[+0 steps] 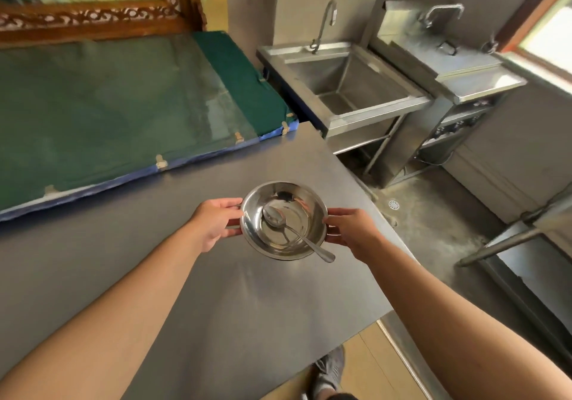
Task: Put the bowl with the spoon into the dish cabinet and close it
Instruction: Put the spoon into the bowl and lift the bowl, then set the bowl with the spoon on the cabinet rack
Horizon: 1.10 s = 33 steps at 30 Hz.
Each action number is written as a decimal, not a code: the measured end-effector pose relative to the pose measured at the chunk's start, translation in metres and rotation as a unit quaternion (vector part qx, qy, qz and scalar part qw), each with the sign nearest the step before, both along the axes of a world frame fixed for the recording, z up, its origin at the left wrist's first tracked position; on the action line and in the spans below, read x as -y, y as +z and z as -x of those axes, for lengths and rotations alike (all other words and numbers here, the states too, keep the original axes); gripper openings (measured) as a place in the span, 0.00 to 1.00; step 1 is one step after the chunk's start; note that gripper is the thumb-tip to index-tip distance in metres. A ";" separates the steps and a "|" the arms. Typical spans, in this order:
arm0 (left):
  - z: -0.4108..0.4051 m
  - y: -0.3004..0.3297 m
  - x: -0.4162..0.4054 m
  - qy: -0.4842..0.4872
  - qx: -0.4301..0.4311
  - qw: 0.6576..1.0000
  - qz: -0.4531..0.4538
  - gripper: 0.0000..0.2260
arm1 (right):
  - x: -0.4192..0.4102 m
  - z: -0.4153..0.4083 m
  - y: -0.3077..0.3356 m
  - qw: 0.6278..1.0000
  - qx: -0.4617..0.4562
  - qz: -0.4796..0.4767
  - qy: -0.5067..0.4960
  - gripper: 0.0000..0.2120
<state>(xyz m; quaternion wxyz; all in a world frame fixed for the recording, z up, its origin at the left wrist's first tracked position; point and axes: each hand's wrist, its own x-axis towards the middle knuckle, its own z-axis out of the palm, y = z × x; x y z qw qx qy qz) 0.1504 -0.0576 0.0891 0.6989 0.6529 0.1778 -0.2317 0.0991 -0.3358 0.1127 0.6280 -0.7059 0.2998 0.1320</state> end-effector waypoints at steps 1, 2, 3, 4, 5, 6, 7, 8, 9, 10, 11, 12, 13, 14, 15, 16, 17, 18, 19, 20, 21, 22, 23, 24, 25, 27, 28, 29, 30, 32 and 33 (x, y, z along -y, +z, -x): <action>-0.002 0.007 0.005 -0.012 0.005 1.000 0.007 0.12 | 0.006 0.006 0.008 1.000 0.009 -0.009 -0.016 0.10; -0.007 0.021 0.022 -0.043 0.016 0.999 0.012 0.11 | 0.022 0.015 0.021 0.998 0.033 -0.015 -0.045 0.10; -0.009 0.027 0.029 -0.056 0.019 0.998 0.014 0.11 | 0.029 0.021 0.027 0.997 0.043 -0.020 -0.053 0.09; -0.010 0.031 0.030 -0.060 0.019 0.998 0.020 0.12 | 0.031 0.024 0.030 0.997 0.044 -0.023 -0.056 0.09; -0.010 0.036 0.036 -0.066 0.021 0.997 0.031 0.13 | 0.037 0.029 0.033 0.996 0.050 -0.027 -0.070 0.09; -0.011 0.044 0.052 -0.082 0.023 0.996 0.038 0.13 | 0.051 0.037 0.040 0.992 0.067 -0.036 -0.096 0.09; -0.010 0.052 0.064 -0.095 0.025 0.994 0.046 0.13 | 0.063 0.044 0.044 0.989 0.079 -0.037 -0.115 0.09; -0.010 0.060 0.078 -0.107 0.032 0.992 0.051 0.13 | 0.076 0.051 0.050 0.987 0.087 -0.034 -0.132 0.09; -0.009 0.071 0.098 -0.124 0.039 0.990 0.057 0.13 | 0.094 0.060 0.057 0.983 0.096 -0.027 -0.152 0.09; -0.007 0.081 0.113 -0.138 0.047 0.988 0.060 0.13 | 0.108 0.067 0.062 0.980 0.104 -0.024 -0.167 0.08; -0.005 0.090 0.130 -0.152 0.051 0.985 0.065 0.13 | 0.123 0.076 0.069 0.977 0.114 -0.024 -0.180 0.08; -0.002 0.098 0.152 -0.166 0.058 0.982 0.068 0.13 | 0.141 0.087 0.075 0.973 0.124 -0.027 -0.193 0.08; 0.002 0.106 0.174 -0.181 0.063 0.979 0.069 0.13 | 0.161 0.098 0.081 0.969 0.135 -0.026 -0.205 0.08; 0.006 0.113 0.191 -0.192 0.070 0.976 0.070 0.13 | 0.176 0.108 0.086 0.966 0.143 -0.025 -0.211 0.08; 0.011 0.121 0.214 -0.205 0.074 0.973 0.076 0.14 | 0.195 0.121 0.092 0.963 0.152 -0.026 -0.223 0.09; 0.018 0.128 0.239 -0.215 0.080 0.970 0.078 0.14 | 0.216 0.136 0.097 0.958 0.162 -0.031 -0.235 0.09; 0.026 0.135 0.263 -0.226 0.083 0.968 0.076 0.14 | 0.236 0.150 0.103 0.953 0.172 -0.033 -0.247 0.09; 0.035 0.140 0.288 -0.241 0.090 0.964 0.073 0.14 | 0.257 0.165 0.109 0.947 0.180 -0.034 -0.265 0.09; 0.045 0.148 0.313 -0.257 0.093 0.959 0.076 0.14 | 0.277 0.181 0.113 0.941 0.185 -0.037 -0.282 0.09; 0.054 0.152 0.337 -0.271 0.098 0.955 0.076 0.14 | 0.296 0.196 0.118 0.935 0.192 -0.039 -0.294 0.09; 0.067 0.156 0.368 -0.282 0.096 0.951 0.079 0.14 | 0.321 0.217 0.124 0.928 0.204 -0.033 -0.308 0.09; 0.077 0.159 0.391 -0.294 0.101 0.947 0.080 0.13 | 0.338 0.233 0.128 0.923 0.210 -0.031 -0.321 0.09; 0.087 0.165 0.412 -0.305 0.102 0.943 0.088 0.13 | 0.355 0.247 0.131 0.918 0.215 -0.024 -0.332 0.09; 0.093 0.169 0.423 -0.313 0.107 0.939 0.088 0.14 | 0.363 0.254 0.133 0.916 0.215 -0.025 -0.337 0.09; 0.120 0.171 0.474 -0.343 0.102 0.929 0.093 0.14 | 0.399 0.294 0.139 0.904 0.224 -0.007 -0.365 0.09; 0.136 0.177 0.507 -0.350 0.104 0.925 0.107 0.13 | 0.424 0.318 0.145 0.896 0.229 0.001 -0.380 0.08; 0.148 0.179 0.529 -0.362 0.100 0.919 0.118 0.13 | 0.439 0.335 0.148 0.889 0.230 0.006 -0.396 0.07; 0.166 0.182 0.561 -0.389 0.095 0.909 0.119 0.12 | 0.460 0.362 0.152 0.879 0.232 0.015 -0.417 0.05; 0.181 0.185 0.587 -0.407 0.094 0.900 0.121 0.12 | 0.476 0.383 0.155 0.868 0.238 0.019 -0.435 0.05; 0.210 0.191 0.636 -0.446 0.086 0.881 0.134 0.12 | 0.505 0.426 0.161 0.845 0.237 0.028 -0.478 0.06; 0.225 0.194 0.660 -0.464 0.082 0.871 0.135 0.12 | 0.518 0.448 0.163 0.835 0.240 0.033 -0.495 0.07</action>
